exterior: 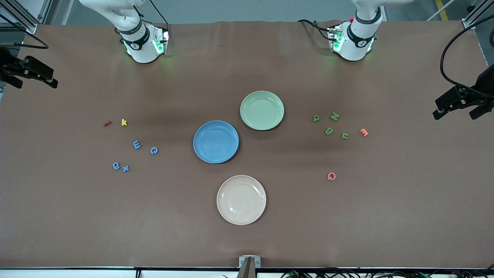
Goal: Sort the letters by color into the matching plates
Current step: 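Move both grippers out from rest toward the letter groups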
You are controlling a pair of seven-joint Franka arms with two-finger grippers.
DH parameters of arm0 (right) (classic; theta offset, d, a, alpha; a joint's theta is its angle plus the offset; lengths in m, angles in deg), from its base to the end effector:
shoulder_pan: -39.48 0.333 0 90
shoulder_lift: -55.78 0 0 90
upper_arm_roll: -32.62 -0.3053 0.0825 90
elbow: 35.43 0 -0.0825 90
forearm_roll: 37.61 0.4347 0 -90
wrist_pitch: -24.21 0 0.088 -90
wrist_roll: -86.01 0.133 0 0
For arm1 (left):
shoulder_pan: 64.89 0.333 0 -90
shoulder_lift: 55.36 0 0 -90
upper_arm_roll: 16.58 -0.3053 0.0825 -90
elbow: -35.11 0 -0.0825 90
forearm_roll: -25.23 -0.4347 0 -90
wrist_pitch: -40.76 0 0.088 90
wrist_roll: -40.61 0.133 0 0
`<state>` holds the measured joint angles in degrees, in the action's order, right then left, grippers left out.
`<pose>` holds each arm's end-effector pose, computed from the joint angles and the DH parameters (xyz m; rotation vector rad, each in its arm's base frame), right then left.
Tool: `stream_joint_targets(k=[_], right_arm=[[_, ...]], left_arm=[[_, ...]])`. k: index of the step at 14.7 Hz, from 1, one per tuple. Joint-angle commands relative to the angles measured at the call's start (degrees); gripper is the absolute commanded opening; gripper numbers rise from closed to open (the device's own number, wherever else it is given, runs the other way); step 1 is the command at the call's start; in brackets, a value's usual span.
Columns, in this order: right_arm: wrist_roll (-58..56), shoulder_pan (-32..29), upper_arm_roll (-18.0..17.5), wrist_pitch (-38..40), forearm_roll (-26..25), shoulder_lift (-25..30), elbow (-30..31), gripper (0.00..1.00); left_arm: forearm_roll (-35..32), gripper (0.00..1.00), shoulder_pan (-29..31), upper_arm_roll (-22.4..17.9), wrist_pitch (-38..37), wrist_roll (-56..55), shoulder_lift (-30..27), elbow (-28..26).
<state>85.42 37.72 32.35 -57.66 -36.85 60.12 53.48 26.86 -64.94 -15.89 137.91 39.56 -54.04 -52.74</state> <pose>0.5656 -0.0127 0.6299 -3.1270 0.0221 0.0733 0.6285 -0.0115 0.6057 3.1032 0.0109 0.2157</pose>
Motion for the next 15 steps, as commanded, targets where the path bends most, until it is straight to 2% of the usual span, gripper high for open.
stream_joint_targets(k=[1, 4, 10, 12, 13, 15], right_arm=[[-0.6, -0.3, -0.3, -0.3, 0.0, 1.6, 1.5, 1.0], [-0.7, -0.3, -0.2, -0.4, 0.7, 1.6, 1.4, 1.0], [-1.8, -0.8, 0.0, -0.3, 0.8, 0.2, -1.0, 1.0], [-2.3, -0.8, 0.0, -0.8, -0.1, -3.9, -1.6, 1.0], [-2.2, -1.0, 0.0, -1.7, 0.2, -5.4, -2.0, 1.0], [-2.2, -1.5, 0.0, -4.2, 0.4, -12.0, -2.2, 1.0]], left_arm=[[1.0, 1.0, 0.4, 0.0, -1.5, 1.6, -0.3, 0.1], [1.0, 1.0, 0.3, 0.0, -2.3, 1.4, -0.6, -0.2], [1.9, 1.0, 0.4, 0.5, -13.0, -1.9, -0.3, -0.1], [2.0, 1.0, 0.1, 0.5, -13.7, -2.1, 0.3, -0.4], [1.9, 1.0, -0.3, 0.6, -13.4, -2.5, 0.9, -1.6], [1.8, 1.0, -0.5, 2.3, -10.9, -2.9, 1.3, -6.2]])
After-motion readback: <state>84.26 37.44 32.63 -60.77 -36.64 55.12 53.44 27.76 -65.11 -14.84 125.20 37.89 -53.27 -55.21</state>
